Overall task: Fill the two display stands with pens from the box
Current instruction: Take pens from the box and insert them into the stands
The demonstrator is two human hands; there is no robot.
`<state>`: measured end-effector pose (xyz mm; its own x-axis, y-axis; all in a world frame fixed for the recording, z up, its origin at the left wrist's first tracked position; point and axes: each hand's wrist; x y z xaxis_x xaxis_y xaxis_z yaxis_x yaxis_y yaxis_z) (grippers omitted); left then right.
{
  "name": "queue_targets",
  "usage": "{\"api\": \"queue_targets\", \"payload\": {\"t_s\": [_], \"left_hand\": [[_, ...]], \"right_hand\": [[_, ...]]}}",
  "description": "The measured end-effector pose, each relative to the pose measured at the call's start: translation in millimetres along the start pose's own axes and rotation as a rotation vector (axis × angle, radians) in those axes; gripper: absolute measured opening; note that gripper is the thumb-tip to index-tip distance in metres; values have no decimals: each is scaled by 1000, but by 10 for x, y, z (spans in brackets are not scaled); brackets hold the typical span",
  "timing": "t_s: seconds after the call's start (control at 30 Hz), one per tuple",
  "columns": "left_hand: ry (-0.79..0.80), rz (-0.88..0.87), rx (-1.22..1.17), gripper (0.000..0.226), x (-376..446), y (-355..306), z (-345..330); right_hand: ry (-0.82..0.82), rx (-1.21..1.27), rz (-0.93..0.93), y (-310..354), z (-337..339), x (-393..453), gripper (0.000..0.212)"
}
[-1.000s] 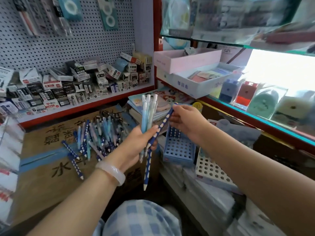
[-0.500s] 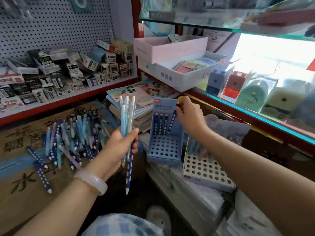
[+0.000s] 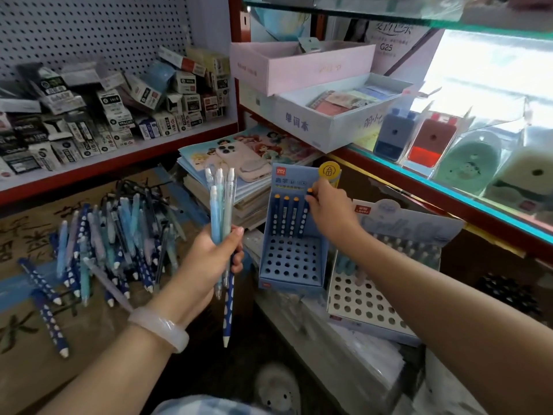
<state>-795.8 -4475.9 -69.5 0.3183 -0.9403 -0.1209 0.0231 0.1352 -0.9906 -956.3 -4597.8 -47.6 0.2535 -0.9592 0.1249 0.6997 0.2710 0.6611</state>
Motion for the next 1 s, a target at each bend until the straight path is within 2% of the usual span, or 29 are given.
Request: {"api": "queue_targets", "payload": {"t_s": [0.4, 0.5, 0.57, 0.63, 0.7, 0.8, 0.83, 0.9, 1.0], "left_hand": [[3, -18, -45, 9, -60, -48, -1], [-27, -17, -53, 11, -99, -76, -2], [-61, -5, -64, 12, -111, -78, 3], [-101, 10, -83, 13, -106, -75, 6], [-136, 32, -95, 14, -95, -71, -9], [-168, 46, -79, 13, -111, -87, -46], [-181, 47, -71, 14, -131, -104, -58], [-207, 55, -69, 14, -154, -126, -68], [-212, 97, -144, 11, -189, -160, -76]], "right_hand": [[51, -96, -89, -76, -262, 88, 44], [44, -141, -122, -82, -213, 18, 34], [-15, -85, -145, -75, -182, -114, 27], [-39, 23, -93, -12, -166, -253, 22], [114, 216, -16, 92, -161, -379, 19], [579, 469, 25, 283, -161, -601, 19], [681, 542, 10, 313, -166, -671, 20], [771, 677, -54, 335, -201, -770, 19], [784, 799, -112, 332, -217, -845, 9]]}}
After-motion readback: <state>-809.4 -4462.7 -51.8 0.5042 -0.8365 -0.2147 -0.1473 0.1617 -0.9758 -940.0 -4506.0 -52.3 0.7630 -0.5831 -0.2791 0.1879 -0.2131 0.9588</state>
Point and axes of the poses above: each hand's wrist, its own x-axis towards the middle knuckle, its own z-axis out of the back of the hand, y = z × x, and after that the axes turned 12 degrees about x, right-handed
